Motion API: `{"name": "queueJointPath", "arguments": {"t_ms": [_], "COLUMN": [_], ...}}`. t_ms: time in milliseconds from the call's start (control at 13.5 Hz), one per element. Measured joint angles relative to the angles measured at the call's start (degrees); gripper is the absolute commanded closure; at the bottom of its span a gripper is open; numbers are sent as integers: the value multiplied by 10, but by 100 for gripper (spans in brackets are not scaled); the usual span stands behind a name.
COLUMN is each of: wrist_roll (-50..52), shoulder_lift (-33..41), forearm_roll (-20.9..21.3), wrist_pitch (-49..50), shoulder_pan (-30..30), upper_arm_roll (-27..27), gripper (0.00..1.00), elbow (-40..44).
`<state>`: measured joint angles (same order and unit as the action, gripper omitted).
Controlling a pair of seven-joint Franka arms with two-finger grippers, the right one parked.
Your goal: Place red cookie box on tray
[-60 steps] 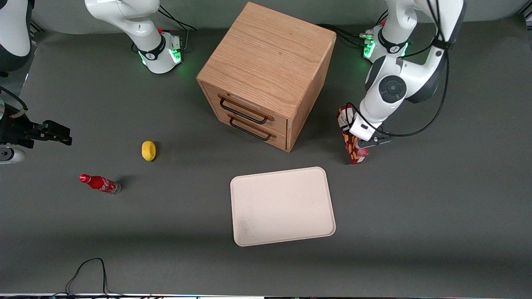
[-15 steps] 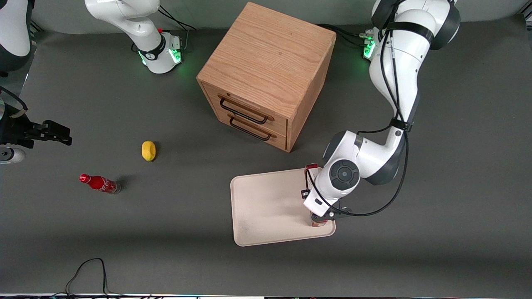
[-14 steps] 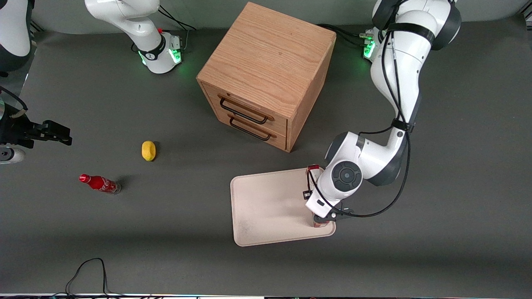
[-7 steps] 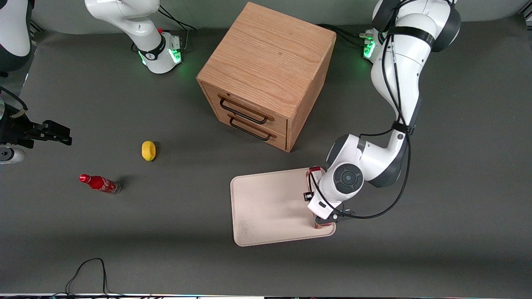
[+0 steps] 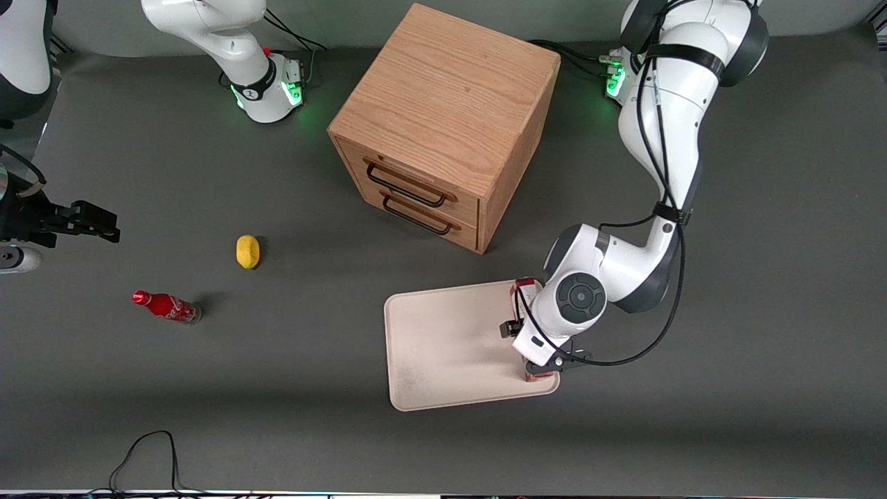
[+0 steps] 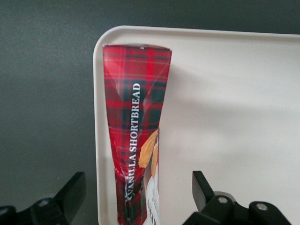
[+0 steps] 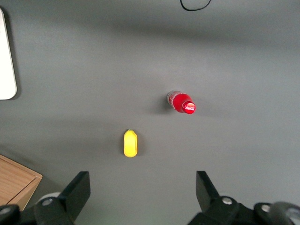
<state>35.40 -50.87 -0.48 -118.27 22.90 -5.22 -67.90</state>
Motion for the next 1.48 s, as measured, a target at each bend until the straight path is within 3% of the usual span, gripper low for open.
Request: {"name": "queueJointPath", "arguments": {"t_ms": [369, 591, 739, 1182, 1477], "wrist_roll": [0, -1, -4, -43, -89], "shoulder_lift": [4, 46, 110, 363, 453], "forearm_roll": [0, 0, 0, 0, 0], "wrist_pitch": [12, 98, 137, 154, 224], "shoulder_pan": [-1, -5, -8, -27, -76], "upper_arm_roll": [0, 0, 0, 18, 40], "gripper": [0, 0, 0, 0, 0], "elbow": [2, 0, -32, -256, -299]}}
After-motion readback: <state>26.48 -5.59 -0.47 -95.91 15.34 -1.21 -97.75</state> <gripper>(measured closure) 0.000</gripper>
